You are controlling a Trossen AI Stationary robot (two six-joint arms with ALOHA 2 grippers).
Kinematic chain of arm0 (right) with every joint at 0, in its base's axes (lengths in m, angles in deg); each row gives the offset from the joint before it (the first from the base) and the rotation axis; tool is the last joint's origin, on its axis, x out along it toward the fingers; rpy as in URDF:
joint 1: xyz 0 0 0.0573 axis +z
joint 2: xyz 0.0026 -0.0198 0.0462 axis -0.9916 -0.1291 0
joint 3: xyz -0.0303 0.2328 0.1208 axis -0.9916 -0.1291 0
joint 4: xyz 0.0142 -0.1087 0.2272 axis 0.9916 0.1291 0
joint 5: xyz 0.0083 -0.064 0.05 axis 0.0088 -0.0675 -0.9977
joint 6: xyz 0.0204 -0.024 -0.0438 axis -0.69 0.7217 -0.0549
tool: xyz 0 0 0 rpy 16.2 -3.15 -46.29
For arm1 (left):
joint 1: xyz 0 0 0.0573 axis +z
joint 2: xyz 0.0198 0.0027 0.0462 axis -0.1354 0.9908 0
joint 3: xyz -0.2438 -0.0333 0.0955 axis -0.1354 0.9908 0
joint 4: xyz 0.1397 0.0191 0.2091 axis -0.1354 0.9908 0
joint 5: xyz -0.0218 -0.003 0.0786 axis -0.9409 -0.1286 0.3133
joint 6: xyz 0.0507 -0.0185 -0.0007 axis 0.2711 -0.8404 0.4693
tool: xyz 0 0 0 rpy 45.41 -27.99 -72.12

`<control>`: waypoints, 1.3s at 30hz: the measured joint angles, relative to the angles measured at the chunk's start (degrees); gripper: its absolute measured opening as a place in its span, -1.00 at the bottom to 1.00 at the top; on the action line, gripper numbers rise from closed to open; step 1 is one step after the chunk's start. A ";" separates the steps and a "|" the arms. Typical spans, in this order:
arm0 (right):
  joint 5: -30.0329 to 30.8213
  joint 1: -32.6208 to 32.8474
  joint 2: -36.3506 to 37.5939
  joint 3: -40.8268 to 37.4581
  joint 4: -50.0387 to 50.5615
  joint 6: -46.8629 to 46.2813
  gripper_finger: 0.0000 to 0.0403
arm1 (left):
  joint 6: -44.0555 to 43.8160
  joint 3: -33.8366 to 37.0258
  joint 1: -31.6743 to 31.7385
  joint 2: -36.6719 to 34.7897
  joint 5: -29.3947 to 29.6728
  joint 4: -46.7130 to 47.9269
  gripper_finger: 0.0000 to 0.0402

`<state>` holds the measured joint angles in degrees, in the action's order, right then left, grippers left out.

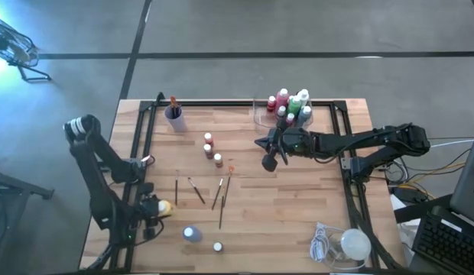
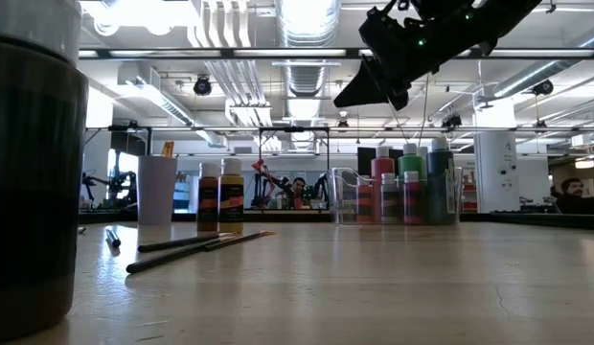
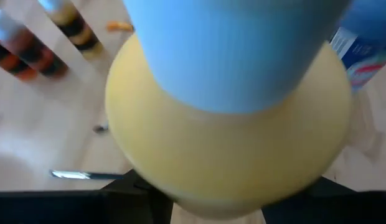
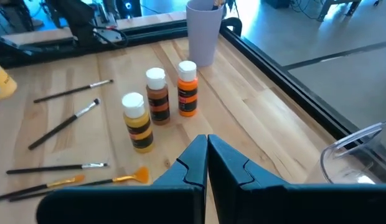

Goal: Pick & Place Paint Supplies
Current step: Put the yellow paint bottle into the transparent bin

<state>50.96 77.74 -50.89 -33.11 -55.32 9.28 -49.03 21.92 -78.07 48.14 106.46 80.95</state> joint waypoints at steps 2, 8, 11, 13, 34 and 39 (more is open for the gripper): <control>-1.80 -0.02 0.00 -0.02 -1.11 -0.63 -0.96 | 2.13 -2.14 0.51 -2.20 0.49 3.46 -0.11; -9.60 0.02 0.00 -0.03 -5.62 -0.79 -0.96 | 10.98 -6.73 4.95 -9.64 3.30 10.41 -0.12; -11.22 0.23 0.00 0.03 -7.43 -0.18 -0.96 | 17.17 -8.44 9.25 -13.38 3.83 10.48 -0.12; -11.63 0.53 0.00 0.78 -7.32 0.31 -0.95 | 21.22 -9.71 12.74 -15.52 4.14 10.48 -0.12; -11.81 5.86 -0.09 17.85 7.32 5.43 -0.08 | 67.83 -16.47 57.17 -15.90 -34.02 -12.57 -0.12; -12.13 5.93 -2.66 20.45 7.13 6.63 0.06 | 72.91 -17.14 62.75 -12.40 -41.72 -15.89 -0.12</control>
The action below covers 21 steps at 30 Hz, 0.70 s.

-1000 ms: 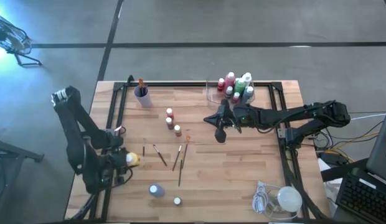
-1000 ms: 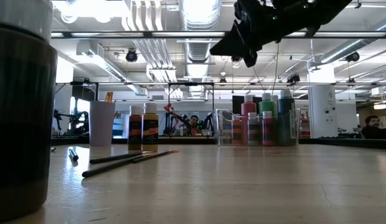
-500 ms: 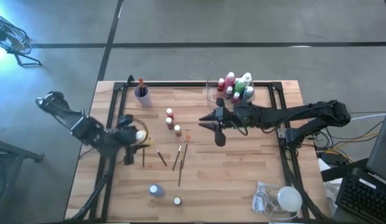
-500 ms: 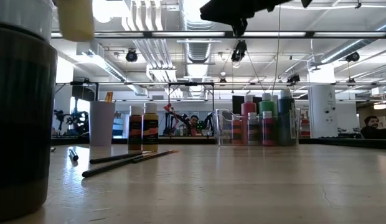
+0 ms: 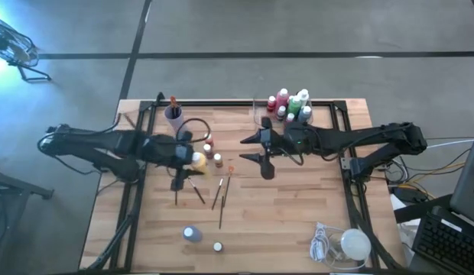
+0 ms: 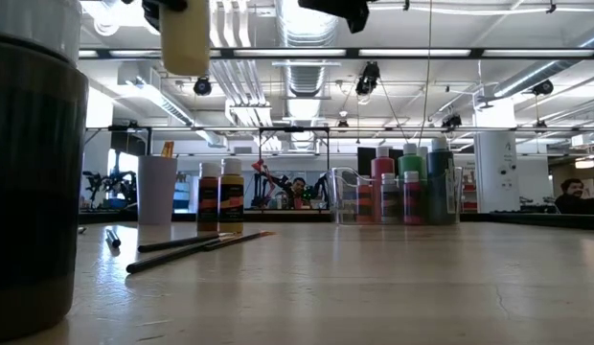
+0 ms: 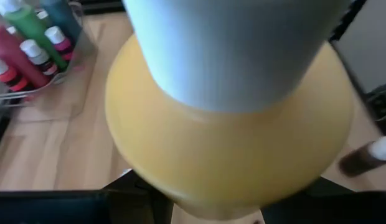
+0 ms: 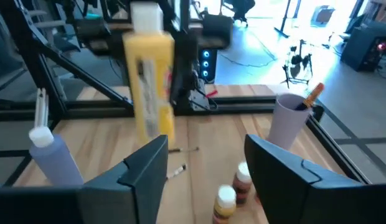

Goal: Pick & Place Paint Supplies
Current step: Put the yellow paint bottle into the transparent bin

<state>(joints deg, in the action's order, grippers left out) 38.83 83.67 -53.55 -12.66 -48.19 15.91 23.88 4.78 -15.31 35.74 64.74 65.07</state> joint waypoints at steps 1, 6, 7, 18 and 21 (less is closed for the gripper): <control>-0.09 0.04 -1.04 0.83 0.11 0.44 0.09 | 0.64 -0.48 0.65 1.04 -0.21 -0.11 -0.12; -0.59 0.10 -6.30 6.06 2.76 4.61 0.20 | 3.20 -4.30 1.33 5.89 -0.71 -0.54 -0.12; -1.20 0.17 -6.95 7.22 2.08 5.20 0.22 | 3.43 -4.95 1.31 6.73 -0.85 -0.61 -0.12; -3.02 1.50 -9.30 12.33 1.71 5.39 0.36 | 3.06 -8.81 1.77 12.65 -0.27 0.30 -0.12; -3.04 2.38 -9.36 12.31 1.65 5.66 0.38 | 3.04 -8.85 2.31 13.55 -0.07 -0.26 -0.12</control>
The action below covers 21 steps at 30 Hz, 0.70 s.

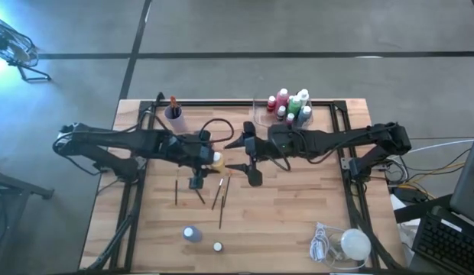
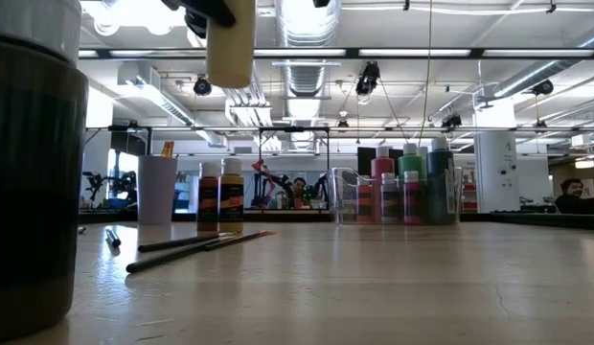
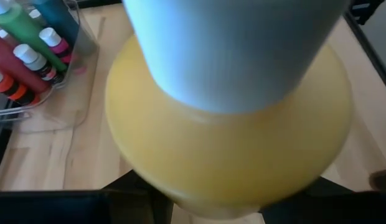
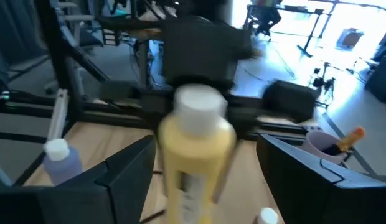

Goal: Pick & Place Paint Supplies
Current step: Put the yellow paint bottle into the transparent bin

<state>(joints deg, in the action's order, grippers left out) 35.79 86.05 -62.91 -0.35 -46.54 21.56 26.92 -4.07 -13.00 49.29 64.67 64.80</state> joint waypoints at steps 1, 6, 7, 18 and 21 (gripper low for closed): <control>0.00 0.11 0.00 0.00 -0.15 -0.02 0.38 | 0.02 -0.19 0.19 0.50 0.14 -0.05 -0.12; 0.37 0.30 0.00 -0.07 -0.46 0.15 0.36 | 0.84 -2.12 0.89 2.91 0.13 -0.70 -0.12; 0.37 0.30 0.00 -0.09 -0.38 0.15 0.34 | 1.19 -2.64 0.92 3.53 0.09 -0.70 -0.12; 0.46 0.28 0.00 -0.09 0.28 0.51 0.19 | 2.32 -6.89 0.99 8.38 -0.50 0.72 -0.12; 0.46 0.28 0.00 -0.11 1.36 0.63 0.15 | 2.89 -7.31 0.99 8.54 -0.50 0.69 -0.12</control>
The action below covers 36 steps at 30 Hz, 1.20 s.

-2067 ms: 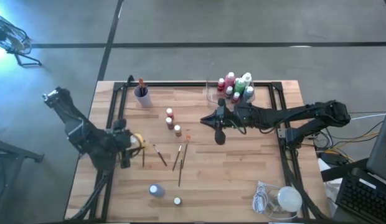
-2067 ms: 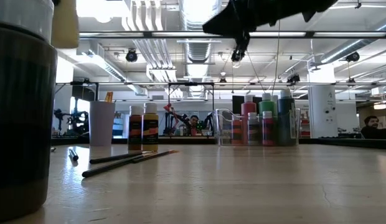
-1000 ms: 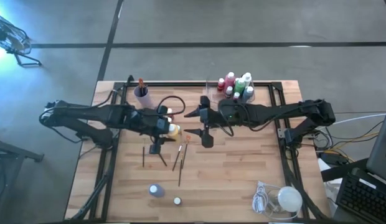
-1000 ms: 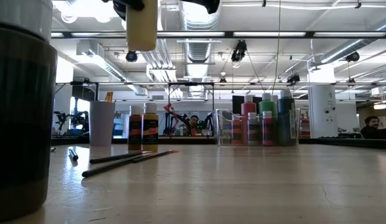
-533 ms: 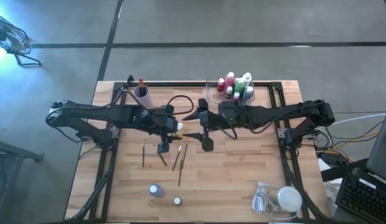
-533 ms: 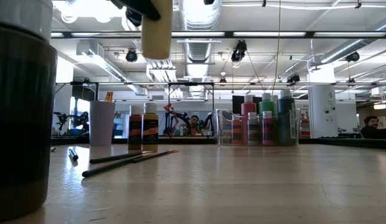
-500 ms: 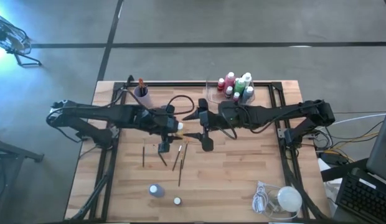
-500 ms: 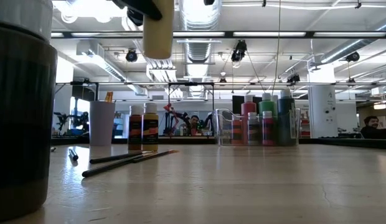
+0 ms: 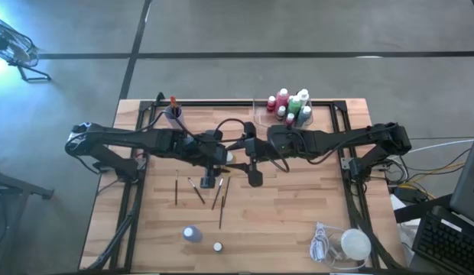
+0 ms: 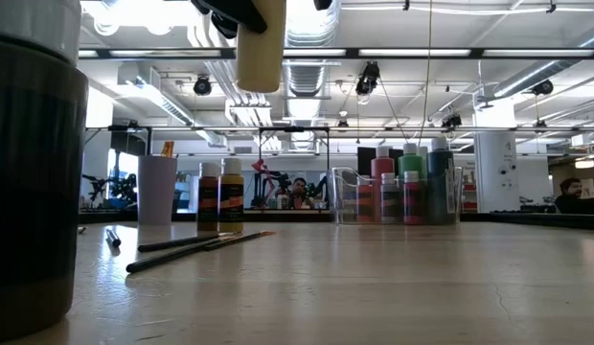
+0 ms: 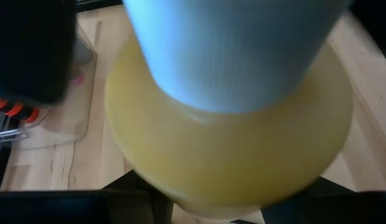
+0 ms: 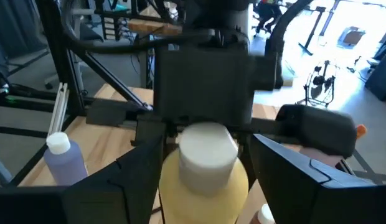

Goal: Pick & Place Paint Supplies
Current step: Put the yellow paint bottle into the transparent bin

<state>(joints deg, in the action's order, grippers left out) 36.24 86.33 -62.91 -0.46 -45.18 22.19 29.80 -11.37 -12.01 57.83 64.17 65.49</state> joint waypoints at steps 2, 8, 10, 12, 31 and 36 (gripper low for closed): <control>0.12 0.00 0.00 0.00 0.25 0.00 0.13 | 0.02 -0.14 0.00 -0.01 0.00 0.05 -0.12; 0.13 0.00 0.00 0.00 0.18 0.04 0.05 | 0.07 -0.26 0.00 -0.02 0.00 0.08 -0.12; 0.12 0.00 0.00 0.00 0.18 0.03 0.02 | 0.07 -0.26 0.00 -0.02 0.00 0.06 -0.12; 0.11 0.00 0.00 0.00 0.18 0.03 -0.03 | 0.22 -0.26 0.00 -0.02 0.02 0.06 -0.12; 0.02 -0.04 0.00 0.00 0.26 0.00 -0.45 | 0.86 -0.25 0.03 -0.09 1.44 0.17 -0.02; 2.39 -0.01 0.44 -0.01 2.03 0.00 -0.45 | -0.46 -0.59 -0.04 -0.14 5.39 0.29 0.24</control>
<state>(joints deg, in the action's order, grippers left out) 38.63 86.32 -62.47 -0.47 -43.16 22.19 29.34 -11.96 -12.06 57.69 69.56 65.79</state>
